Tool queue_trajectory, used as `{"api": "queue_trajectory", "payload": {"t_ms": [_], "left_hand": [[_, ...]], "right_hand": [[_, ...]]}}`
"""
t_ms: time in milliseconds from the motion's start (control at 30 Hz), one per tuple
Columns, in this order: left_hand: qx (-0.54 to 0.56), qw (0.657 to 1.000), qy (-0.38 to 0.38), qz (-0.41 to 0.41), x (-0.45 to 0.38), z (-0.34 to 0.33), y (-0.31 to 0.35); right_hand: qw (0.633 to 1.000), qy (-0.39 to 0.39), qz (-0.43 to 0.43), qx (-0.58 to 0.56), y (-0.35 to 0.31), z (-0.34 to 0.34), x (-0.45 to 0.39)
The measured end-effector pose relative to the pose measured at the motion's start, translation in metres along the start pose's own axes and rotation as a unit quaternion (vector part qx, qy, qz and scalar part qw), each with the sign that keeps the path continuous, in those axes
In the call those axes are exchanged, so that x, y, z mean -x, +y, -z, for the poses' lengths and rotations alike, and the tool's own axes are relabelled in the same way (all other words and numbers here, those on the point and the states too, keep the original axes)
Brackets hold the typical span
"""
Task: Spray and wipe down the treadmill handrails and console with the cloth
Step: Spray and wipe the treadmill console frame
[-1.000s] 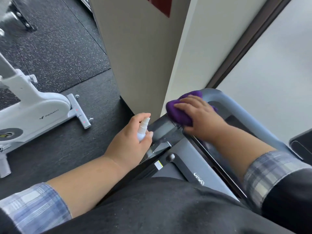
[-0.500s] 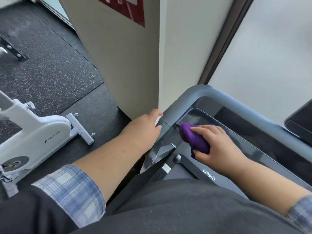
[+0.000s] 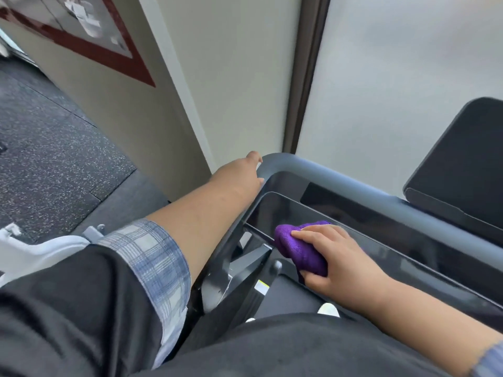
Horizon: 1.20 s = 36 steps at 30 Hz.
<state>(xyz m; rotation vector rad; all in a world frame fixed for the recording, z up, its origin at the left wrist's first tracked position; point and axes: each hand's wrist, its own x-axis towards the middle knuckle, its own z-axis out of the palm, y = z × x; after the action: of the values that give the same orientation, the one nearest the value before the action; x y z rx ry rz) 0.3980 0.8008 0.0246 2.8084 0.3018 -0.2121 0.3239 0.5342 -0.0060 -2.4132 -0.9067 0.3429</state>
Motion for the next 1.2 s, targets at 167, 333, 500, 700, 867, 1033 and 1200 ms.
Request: {"api": "queue_trajectory", "payload": {"t_ms": [167,333,500,700,867,1033,1200], "left_hand": [[0.008,0.999,0.016,-0.037,-0.014,-0.002,0.024],[0.012,0.998,0.017,-0.065,-0.022,-0.014,0.057],[0.051,0.998,0.025,-0.024,-0.018,-0.027,0.054],[0.202,0.973,0.098,0.054,0.050,-0.025,0.035],[0.236,0.962,0.097,0.095,0.128,-0.042,0.029],[0.249,0.960,0.091,0.090,0.183,-0.059,0.017],[0.295,0.943,0.127,0.087,0.211,-0.061,0.007]], "right_hand": [[1.000,0.016,-0.003,-0.009,0.010,0.011,0.005],[1.000,0.022,-0.001,-0.013,0.020,0.019,0.009],[0.998,0.051,0.017,-0.014,0.021,0.027,0.000],[0.981,0.177,-0.048,-0.058,0.028,0.054,-0.057],[0.993,0.039,-0.067,0.085,0.037,0.061,-0.130],[0.987,-0.054,-0.007,0.152,0.034,0.049,-0.176],[0.957,-0.113,0.157,0.215,0.005,0.026,-0.208]]}}
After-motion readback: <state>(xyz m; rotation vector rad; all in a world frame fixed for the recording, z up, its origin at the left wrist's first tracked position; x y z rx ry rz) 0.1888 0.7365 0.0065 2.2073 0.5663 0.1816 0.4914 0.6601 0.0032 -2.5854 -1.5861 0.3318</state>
